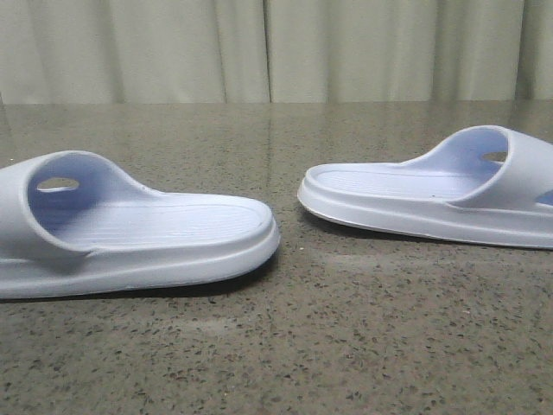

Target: Insert blue slippers together front up

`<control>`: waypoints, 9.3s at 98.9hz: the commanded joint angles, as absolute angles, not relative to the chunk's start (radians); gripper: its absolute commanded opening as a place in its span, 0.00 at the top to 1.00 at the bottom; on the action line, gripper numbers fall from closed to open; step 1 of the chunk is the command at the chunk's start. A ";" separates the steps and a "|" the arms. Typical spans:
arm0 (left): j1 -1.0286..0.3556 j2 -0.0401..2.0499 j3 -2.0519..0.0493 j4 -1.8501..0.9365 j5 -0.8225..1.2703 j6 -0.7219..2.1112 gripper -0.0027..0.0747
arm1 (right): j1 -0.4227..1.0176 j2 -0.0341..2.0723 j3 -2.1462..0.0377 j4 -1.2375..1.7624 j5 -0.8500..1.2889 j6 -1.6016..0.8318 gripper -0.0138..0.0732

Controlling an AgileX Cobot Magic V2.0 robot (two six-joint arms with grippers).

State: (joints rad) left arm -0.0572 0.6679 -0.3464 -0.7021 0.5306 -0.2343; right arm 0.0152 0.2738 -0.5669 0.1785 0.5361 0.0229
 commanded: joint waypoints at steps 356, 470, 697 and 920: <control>-0.165 0.706 -0.371 -0.917 0.328 -0.205 0.94 | 0.007 0.294 -0.597 0.183 0.454 0.015 0.42; -0.165 0.588 -0.446 -0.953 0.396 -0.205 0.94 | 0.007 0.556 -0.560 0.022 0.580 0.492 0.42; -0.165 0.588 -0.446 -0.953 0.411 -0.205 0.94 | 0.009 1.035 -0.560 0.209 0.369 0.491 0.42; -0.165 0.588 -0.446 -0.955 0.424 -0.205 0.94 | 0.009 0.746 -0.603 0.267 0.187 0.438 0.96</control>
